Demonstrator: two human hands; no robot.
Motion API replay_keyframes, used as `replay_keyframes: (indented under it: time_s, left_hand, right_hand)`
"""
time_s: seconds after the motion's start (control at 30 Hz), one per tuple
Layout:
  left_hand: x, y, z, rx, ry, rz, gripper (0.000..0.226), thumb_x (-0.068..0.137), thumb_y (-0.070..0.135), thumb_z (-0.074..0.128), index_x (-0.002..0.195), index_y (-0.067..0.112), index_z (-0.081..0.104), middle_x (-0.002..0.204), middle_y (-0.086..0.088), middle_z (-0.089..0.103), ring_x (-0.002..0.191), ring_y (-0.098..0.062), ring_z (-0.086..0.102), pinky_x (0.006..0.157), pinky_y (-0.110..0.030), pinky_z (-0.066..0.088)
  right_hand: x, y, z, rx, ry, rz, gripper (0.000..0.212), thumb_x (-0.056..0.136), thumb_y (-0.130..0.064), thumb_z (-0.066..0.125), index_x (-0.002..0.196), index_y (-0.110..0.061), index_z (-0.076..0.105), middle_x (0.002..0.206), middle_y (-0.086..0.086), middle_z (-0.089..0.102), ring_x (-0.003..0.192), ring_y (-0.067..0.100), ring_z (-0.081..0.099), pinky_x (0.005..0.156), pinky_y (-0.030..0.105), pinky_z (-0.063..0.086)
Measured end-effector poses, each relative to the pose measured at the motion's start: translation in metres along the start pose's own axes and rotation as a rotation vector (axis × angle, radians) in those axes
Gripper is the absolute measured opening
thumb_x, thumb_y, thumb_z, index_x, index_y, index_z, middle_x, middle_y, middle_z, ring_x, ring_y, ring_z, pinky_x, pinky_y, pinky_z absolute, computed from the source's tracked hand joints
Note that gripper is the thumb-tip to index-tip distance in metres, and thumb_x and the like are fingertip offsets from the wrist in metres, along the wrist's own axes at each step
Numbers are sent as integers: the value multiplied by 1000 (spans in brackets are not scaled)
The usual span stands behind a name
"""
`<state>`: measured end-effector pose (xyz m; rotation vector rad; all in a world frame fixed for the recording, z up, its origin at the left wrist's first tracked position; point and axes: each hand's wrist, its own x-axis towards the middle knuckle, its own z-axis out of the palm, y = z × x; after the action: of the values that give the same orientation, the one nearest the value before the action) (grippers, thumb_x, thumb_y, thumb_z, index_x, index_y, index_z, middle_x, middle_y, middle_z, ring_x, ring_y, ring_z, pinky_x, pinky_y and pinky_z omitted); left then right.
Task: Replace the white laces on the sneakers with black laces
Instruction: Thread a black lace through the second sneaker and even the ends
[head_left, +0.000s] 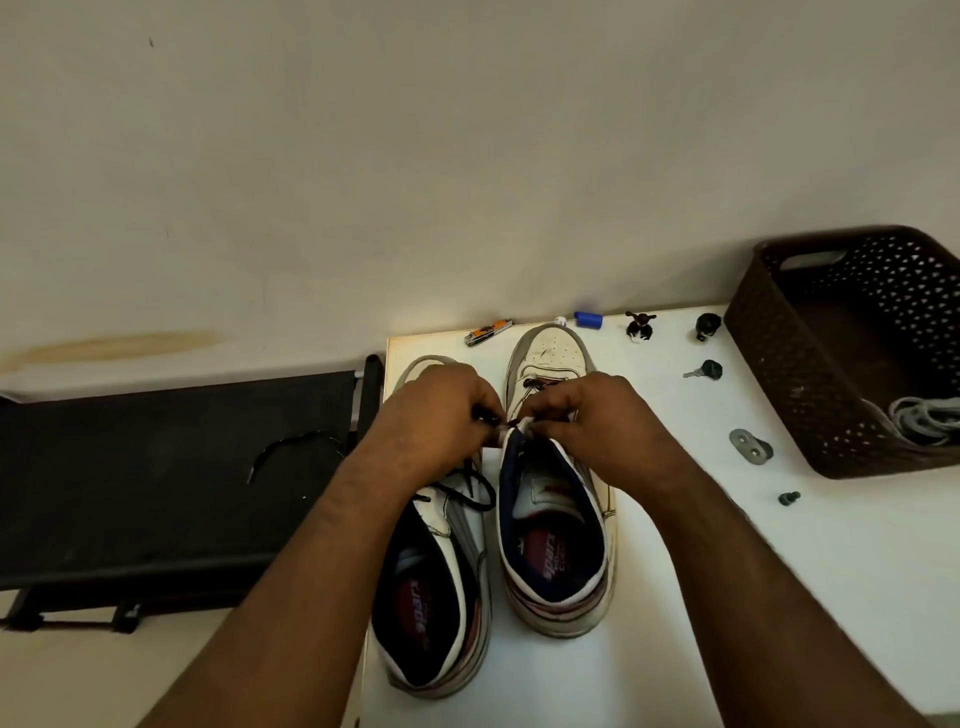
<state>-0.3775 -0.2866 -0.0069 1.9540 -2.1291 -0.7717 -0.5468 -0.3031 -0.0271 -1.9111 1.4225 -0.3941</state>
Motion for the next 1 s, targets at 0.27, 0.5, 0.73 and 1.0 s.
replay_keyframes:
  time_s: [0.27,0.5,0.73,1.0]
  left_hand:
    - [-10,-34,-33,-551,530,-211,17,89,22,66,73,26,64,122,10,56,115,-13,52,95,-31,41]
    - [-9,5,-23,-1128,64,-96,18,86,15,50,69,10,52,49,-11,47,50,-29,55,53,-29,42]
    - [-3,1,-7,-384,-38,-284,21,92,17,59,111,21,67,97,-2,65,56,-19,62,40,-19,43]
    - [6,0,1,22,34,-298,8,86,19,66,87,14,73,87,-1,70,80,-16,65,70,-27,52]
  right_hand:
    - [0,3,-9,-173,48,-16,27,83,-26,72,109,-35,70,116,-7,60,112,16,50,97,42,43]
    - [0,5,-14,-104,54,129,27,79,-36,75,103,-24,70,98,-4,64,88,11,57,78,27,48]
    - [2,2,-21,-45,4,156,23,79,-27,76,100,-19,70,93,-1,64,70,10,56,66,23,46]
    - [-1,0,-24,-23,-4,143,19,82,-18,74,100,-15,70,93,3,66,70,12,58,68,23,50]
